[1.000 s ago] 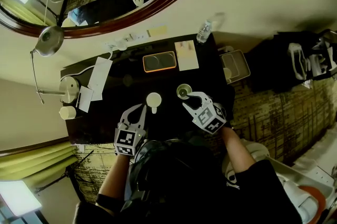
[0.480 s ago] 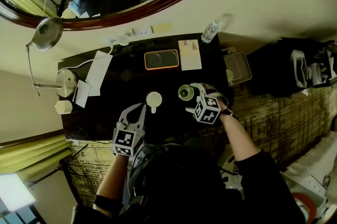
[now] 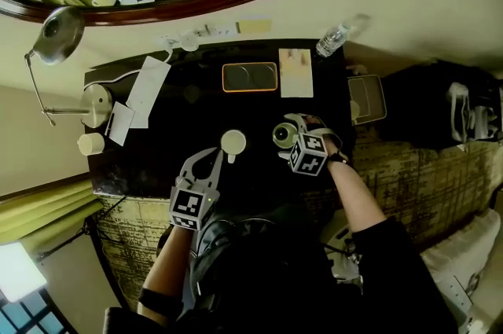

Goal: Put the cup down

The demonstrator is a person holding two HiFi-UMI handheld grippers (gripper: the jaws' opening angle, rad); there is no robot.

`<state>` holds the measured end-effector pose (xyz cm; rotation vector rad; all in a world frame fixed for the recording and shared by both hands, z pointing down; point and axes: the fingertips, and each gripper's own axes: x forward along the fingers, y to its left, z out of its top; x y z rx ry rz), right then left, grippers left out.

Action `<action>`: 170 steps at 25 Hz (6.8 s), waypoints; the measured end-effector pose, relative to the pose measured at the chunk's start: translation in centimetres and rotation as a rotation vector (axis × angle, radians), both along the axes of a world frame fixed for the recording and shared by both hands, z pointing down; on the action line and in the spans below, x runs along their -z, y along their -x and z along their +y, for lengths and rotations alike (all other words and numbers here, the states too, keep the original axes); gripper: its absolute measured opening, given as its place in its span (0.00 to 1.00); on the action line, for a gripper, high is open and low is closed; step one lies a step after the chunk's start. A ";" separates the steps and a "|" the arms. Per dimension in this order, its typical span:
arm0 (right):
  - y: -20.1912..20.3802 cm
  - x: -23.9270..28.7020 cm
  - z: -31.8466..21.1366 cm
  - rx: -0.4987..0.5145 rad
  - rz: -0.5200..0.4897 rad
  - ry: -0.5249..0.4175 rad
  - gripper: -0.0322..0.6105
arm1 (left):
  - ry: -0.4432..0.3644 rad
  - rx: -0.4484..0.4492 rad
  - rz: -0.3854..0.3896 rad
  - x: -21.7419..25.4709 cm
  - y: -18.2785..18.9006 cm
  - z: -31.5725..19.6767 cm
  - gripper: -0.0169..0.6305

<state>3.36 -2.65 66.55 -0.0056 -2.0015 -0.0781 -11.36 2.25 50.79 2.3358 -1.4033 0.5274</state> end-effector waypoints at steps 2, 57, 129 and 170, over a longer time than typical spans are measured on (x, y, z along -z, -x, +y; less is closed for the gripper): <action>0.3 -0.7 0.1 0.027 0.007 0.002 0.83 | -0.003 0.010 -0.003 0.0 0.2 -0.3 0.00; 11.2 0.4 -18.9 -0.180 -0.191 0.002 0.70 | 0.034 0.217 -0.025 -3.3 5.2 -2.2 0.00; -3.9 12.5 1.9 -0.918 -0.514 -0.020 0.05 | 0.156 -0.179 -0.107 -2.3 1.3 0.8 0.55; -6.2 3.6 5.1 -1.037 -0.473 0.128 0.05 | 0.540 -0.439 -0.320 -16.5 -4.5 -1.4 0.66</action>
